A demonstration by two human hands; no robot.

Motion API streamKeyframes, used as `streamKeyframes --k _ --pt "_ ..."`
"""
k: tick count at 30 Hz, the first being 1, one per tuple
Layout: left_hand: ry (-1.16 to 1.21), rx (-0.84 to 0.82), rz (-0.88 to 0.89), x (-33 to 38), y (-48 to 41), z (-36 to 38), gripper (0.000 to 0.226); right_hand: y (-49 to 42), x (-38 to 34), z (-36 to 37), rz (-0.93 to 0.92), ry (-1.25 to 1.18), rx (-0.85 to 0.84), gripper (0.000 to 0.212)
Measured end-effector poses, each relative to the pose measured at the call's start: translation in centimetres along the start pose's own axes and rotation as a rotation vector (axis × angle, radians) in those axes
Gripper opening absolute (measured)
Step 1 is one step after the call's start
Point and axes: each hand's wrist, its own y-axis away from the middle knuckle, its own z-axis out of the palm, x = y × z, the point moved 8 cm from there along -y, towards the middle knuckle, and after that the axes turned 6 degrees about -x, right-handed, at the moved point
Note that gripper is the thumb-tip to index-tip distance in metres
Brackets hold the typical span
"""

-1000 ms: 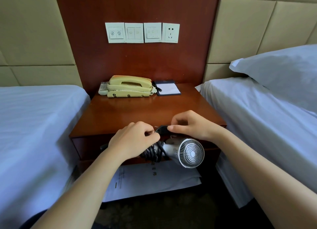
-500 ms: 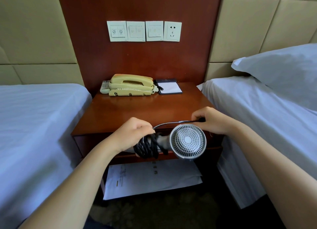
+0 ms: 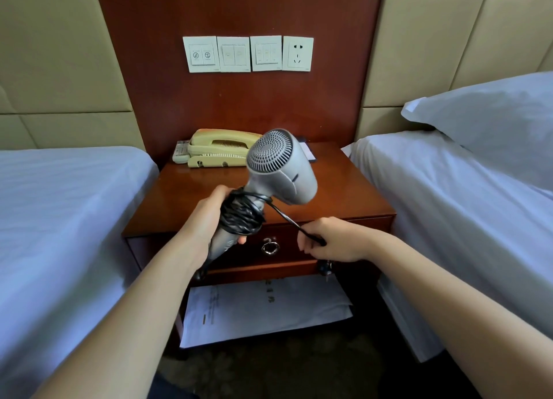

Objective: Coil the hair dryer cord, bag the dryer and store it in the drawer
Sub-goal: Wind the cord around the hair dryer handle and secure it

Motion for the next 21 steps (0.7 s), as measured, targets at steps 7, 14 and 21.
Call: streamKeyframes --k 7,14,21 --pt "0.114 -0.045 -0.115 -1.0 0.1 1.3 0.037 0.3 -1.6 2.0 0.055 -0.048 -0.162 0.030" --pt "0.233 -0.065 -0.119 -0.9 0.0 2.3 0.039 0.7 -3.3 0.8 0.036 0.040 -0.030 0.019" --pt "0.212 0.038 -0.082 -0.9 -0.7 1.1 0.058 1.4 -3.8 -0.5 0.132 0.265 0.118 0.023"
